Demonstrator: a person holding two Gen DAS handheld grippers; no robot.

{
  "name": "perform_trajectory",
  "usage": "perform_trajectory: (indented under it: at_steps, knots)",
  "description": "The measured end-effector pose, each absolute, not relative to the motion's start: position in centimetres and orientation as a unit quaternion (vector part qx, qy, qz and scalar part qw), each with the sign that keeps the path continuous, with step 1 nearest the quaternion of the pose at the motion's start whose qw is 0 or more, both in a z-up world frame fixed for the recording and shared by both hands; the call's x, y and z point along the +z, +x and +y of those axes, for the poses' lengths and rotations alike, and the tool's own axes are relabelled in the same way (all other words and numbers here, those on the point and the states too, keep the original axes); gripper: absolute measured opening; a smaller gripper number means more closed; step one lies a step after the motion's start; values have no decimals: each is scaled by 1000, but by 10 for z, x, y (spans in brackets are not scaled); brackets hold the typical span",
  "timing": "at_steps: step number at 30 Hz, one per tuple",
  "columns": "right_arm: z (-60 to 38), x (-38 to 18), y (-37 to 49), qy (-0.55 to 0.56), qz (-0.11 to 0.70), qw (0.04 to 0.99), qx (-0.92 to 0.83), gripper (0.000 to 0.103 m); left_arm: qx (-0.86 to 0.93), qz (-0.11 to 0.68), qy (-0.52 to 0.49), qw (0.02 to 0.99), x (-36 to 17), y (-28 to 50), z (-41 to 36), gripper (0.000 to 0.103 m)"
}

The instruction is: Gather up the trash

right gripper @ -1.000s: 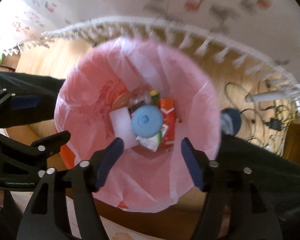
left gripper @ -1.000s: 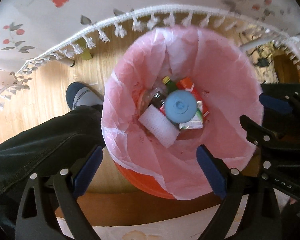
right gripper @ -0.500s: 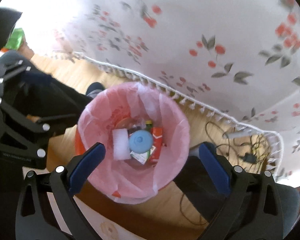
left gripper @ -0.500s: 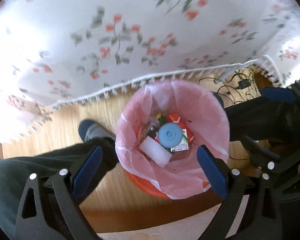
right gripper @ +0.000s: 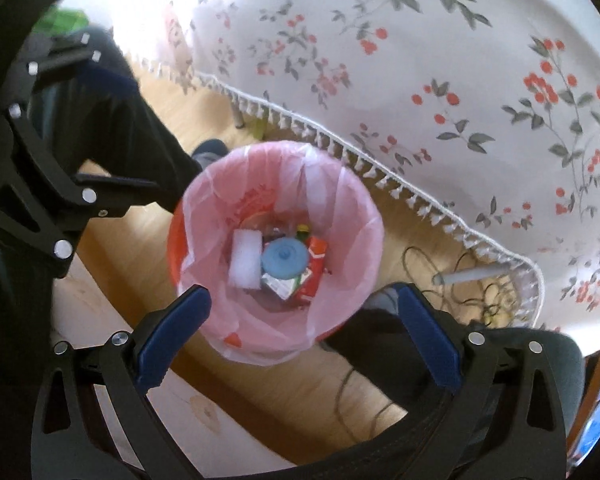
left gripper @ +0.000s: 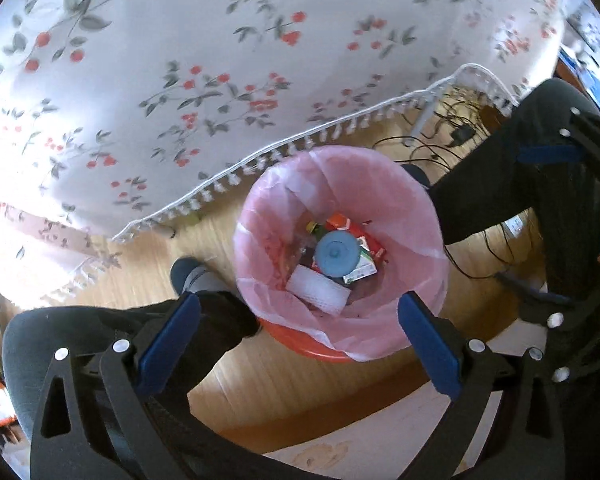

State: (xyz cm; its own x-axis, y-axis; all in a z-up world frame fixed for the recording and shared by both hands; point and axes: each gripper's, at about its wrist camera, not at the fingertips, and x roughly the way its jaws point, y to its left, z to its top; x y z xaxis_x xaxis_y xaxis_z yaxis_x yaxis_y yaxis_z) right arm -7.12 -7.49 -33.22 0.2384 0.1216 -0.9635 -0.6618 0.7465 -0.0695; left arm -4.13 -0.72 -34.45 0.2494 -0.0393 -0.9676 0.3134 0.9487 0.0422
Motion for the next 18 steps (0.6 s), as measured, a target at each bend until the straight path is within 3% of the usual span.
perform_trajectory:
  at_steps: [18]
  knots:
    - [-89,-337,-66,-201,588,737,264,97,-100,621,96,771,-352,-40,-2,98]
